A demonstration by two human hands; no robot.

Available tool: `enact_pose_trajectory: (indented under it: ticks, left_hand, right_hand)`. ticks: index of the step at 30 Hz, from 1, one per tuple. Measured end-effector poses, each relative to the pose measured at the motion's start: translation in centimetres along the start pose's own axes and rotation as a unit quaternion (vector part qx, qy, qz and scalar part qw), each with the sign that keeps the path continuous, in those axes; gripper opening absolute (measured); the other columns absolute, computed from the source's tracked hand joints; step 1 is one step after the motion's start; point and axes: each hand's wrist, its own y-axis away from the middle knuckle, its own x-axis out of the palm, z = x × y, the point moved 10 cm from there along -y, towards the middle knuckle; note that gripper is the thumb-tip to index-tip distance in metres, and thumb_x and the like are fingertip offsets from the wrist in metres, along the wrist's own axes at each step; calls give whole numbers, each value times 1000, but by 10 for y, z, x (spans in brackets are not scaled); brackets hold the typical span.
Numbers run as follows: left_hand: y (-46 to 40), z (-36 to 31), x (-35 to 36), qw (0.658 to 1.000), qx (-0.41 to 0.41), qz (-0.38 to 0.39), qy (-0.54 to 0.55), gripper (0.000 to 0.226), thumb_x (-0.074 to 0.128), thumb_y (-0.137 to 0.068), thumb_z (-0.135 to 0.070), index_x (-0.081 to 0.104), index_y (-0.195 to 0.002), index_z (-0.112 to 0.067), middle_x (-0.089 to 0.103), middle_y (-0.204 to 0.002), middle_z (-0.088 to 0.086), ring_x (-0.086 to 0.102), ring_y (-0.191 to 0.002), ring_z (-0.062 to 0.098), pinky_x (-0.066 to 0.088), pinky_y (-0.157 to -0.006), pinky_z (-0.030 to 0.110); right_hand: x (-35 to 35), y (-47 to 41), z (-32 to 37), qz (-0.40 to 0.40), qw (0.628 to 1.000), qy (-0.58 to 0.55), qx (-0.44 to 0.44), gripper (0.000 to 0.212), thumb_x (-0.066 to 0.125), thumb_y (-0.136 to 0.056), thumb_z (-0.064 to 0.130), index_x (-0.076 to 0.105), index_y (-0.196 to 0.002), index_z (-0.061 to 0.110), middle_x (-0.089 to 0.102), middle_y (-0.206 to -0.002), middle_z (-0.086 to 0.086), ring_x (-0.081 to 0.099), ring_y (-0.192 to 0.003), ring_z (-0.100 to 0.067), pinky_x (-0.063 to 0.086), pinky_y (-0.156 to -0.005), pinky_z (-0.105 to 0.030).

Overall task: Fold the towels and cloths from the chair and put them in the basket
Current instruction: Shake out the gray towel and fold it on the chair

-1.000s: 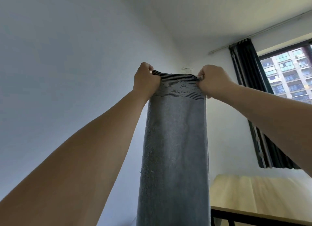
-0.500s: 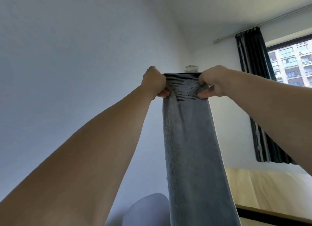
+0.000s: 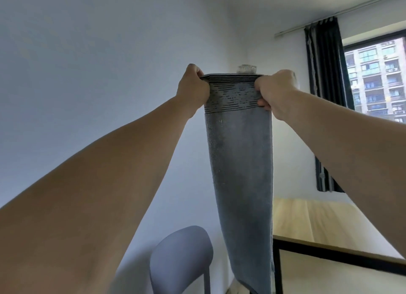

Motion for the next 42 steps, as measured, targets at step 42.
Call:
enact_pose_trajectory:
  ticks: [42]
  left_hand:
    - [483, 440, 226, 803, -507, 315, 1, 15, 46, -91, -6, 59, -93, -12, 62, -93, 12, 55, -78, 21, 43, -64, 29]
  right_hand:
    - [12, 280, -573, 451, 712, 294, 450, 11, 54, -95, 16, 60, -100, 7, 66, -96, -8, 62, -76, -20, 54, -71, -33]
